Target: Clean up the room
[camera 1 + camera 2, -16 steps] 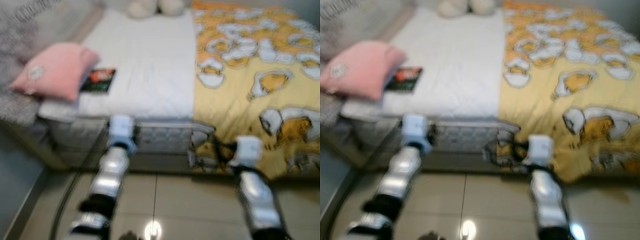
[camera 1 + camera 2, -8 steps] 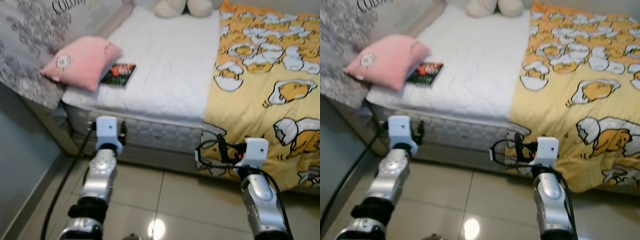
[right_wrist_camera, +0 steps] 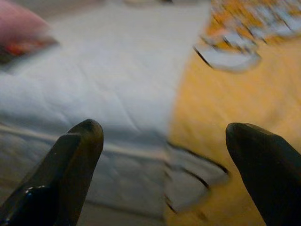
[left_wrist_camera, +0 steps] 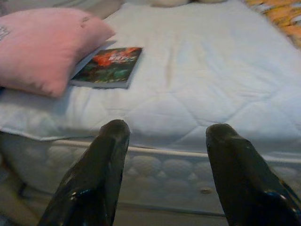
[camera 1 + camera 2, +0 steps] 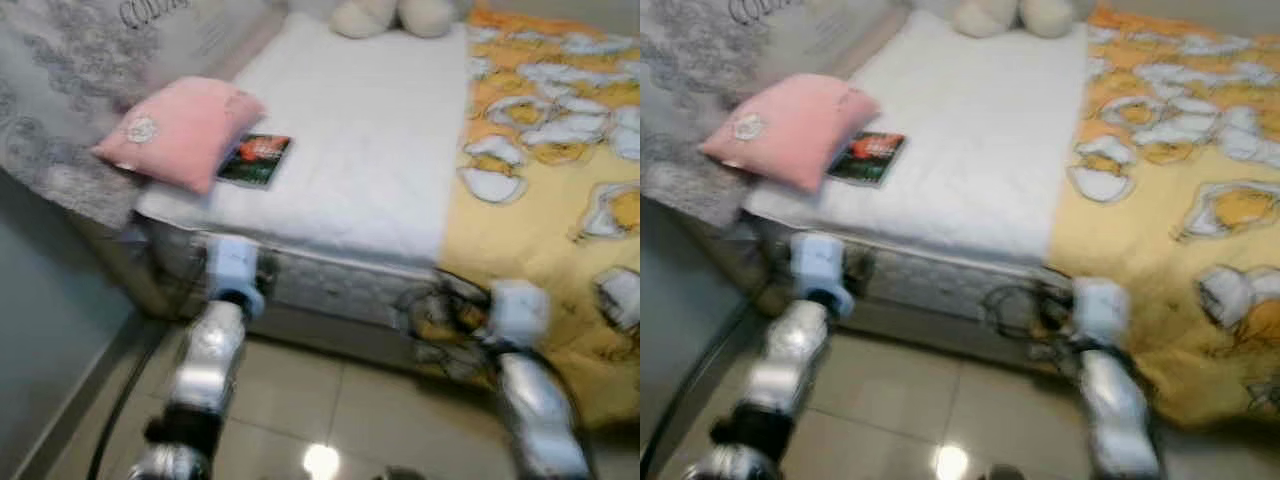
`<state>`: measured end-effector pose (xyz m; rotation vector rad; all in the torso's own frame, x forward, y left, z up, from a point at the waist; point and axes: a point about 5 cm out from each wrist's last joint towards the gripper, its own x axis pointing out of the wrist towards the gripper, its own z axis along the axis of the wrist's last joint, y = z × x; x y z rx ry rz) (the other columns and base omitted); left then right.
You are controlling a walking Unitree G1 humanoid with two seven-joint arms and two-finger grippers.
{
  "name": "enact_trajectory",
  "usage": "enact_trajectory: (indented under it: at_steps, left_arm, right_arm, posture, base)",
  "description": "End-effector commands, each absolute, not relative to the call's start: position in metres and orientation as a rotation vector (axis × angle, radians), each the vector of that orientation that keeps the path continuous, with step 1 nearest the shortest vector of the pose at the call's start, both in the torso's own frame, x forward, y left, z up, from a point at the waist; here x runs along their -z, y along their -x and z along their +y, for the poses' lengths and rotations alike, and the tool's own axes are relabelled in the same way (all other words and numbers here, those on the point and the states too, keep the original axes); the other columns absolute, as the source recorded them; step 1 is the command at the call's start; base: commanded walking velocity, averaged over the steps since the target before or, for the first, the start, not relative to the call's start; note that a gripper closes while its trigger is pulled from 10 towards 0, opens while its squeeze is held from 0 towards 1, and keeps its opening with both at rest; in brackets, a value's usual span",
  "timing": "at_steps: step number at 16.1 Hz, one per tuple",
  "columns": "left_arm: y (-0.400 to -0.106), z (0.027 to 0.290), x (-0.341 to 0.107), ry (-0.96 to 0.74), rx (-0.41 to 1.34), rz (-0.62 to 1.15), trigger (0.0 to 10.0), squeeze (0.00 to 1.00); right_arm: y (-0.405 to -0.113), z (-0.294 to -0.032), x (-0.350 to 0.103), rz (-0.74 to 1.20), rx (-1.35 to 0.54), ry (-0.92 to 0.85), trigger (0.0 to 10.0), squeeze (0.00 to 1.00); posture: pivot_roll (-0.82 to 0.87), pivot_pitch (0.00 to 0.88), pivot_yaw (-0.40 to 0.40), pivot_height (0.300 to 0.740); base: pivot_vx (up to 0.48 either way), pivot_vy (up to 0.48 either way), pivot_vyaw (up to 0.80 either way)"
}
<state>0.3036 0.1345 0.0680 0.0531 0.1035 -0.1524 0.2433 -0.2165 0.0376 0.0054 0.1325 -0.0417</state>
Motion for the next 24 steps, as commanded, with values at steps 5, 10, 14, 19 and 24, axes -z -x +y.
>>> enact_trajectory:
  at_steps: [5, 10, 14, 19, 24]
  left_arm:
    - [-0.296, 0.147, -0.082, -0.031, 0.125, 0.073, 10.0, 0.0]
    - [-0.266, 0.17, -0.061, -0.125, 0.119, 0.17, 10.0, 0.0]
    - [-0.245, 0.17, -0.055, -0.039, 0.122, 0.254, 10.0, 0.0]
    - [-0.251, 0.163, -0.059, -0.139, 0.138, 0.231, 10.0, 0.0]
    - [-0.263, 0.168, -0.082, -0.067, 0.06, 0.158, 10.0, 0.0]
  right_arm:
    - [-0.225, -0.211, -0.035, 0.133, 0.018, -0.027, 10.0, 0.0]
    - [-0.193, -0.204, -0.031, 0.187, -0.066, -0.024, 10.0, 0.0]
    - [-0.204, -0.207, -0.039, 0.167, -0.084, -0.04, 10.0, 0.0]
    - [-0.202, -0.199, -0.03, 0.209, -0.18, -0.077, 10.0, 0.0]
    - [-0.213, -0.188, -0.024, 0.227, -0.244, -0.056, 10.0, 0.0]
  posture:
    - [0.02, 0.0, 0.032, 0.74]
    - [0.02, 0.0, 0.03, 0.74]
    - [0.01, 0.0, 0.029, 0.74]
    - [0.05, 0.0, 0.011, 0.74]
    - [0.05, 0.0, 0.013, 0.74]
  base:
    - [0.048, -0.403, 0.52]
    - [0.048, -0.415, 0.51]
    - [0.121, -0.417, 0.51]
    - [0.0, -0.26, 0.52]
    - [0.286, 0.0, 0.51]
